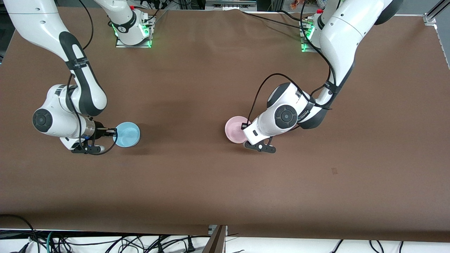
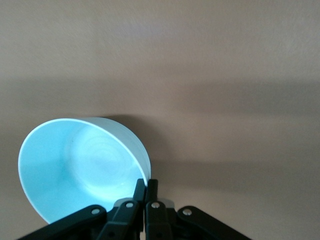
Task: Stack pink and blue bowls on white bowl
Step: 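Open the left gripper and lift away while the right gripper lifts the blue bowl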
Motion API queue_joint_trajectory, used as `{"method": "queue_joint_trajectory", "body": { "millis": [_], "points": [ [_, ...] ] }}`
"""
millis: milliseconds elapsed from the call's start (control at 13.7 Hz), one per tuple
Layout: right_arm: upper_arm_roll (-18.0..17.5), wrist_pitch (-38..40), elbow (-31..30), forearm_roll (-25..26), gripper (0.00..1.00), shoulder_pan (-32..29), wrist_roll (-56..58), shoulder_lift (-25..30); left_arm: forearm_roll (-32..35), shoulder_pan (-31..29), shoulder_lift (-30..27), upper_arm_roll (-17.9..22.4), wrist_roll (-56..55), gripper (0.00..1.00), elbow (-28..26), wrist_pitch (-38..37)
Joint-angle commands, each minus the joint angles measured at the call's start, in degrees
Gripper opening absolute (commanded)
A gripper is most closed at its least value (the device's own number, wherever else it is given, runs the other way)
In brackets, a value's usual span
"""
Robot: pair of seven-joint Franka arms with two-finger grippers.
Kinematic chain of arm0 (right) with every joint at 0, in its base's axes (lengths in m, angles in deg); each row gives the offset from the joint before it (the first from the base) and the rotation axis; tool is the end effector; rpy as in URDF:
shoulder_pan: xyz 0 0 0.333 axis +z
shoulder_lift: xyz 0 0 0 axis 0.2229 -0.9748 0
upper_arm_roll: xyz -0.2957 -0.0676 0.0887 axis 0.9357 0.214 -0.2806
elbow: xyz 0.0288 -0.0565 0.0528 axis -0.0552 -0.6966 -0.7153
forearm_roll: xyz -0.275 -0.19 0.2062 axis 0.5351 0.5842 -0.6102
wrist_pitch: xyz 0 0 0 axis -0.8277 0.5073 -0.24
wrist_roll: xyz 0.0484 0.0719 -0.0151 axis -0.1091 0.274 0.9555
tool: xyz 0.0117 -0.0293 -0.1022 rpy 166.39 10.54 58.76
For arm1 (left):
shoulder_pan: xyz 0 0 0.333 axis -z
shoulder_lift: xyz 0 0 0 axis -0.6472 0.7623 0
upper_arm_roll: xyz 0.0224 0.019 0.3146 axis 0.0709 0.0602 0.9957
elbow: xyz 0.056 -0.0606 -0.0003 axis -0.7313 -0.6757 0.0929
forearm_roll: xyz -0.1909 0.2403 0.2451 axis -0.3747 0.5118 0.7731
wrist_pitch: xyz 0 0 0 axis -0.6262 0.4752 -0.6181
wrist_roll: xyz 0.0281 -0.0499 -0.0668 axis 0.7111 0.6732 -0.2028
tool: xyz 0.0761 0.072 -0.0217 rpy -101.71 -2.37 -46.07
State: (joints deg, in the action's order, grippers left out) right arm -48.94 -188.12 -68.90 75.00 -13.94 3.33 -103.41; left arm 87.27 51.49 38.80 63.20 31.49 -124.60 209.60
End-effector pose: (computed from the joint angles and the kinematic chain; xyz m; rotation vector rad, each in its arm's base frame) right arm 0.6259 0.0004 0.2299 -3.0237 -0.0253 0.2259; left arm 0.6083 -0.3690 0.2440 2.9032 -0.2248 -0.2252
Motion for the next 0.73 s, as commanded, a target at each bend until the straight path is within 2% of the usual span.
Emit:
{"method": "queue_joint_trajectory", "body": {
  "millis": [0, 292, 657],
  "points": [
    [-1.1, 6.7, 5.6, -1.8, 0.00, -0.1, 1.5, 0.5, 2.0, 1.0, 1.1, 0.7, -1.4, 0.00, 1.3, -0.3],
    [-4.4, 16.9, 15.6, -1.9, 0.00, 0.1, 1.0, 0.4, 2.0, 1.6, 1.9, 0.7, -1.8, 0.00, 1.4, 0.5],
    [-8.0, 19.2, 17.8, -2.0, 0.00, 0.3, 0.8, 0.4, 2.0, 2.3, 2.0, 0.7, -2.9, 0.00, 1.2, 1.4]
  ]
}}
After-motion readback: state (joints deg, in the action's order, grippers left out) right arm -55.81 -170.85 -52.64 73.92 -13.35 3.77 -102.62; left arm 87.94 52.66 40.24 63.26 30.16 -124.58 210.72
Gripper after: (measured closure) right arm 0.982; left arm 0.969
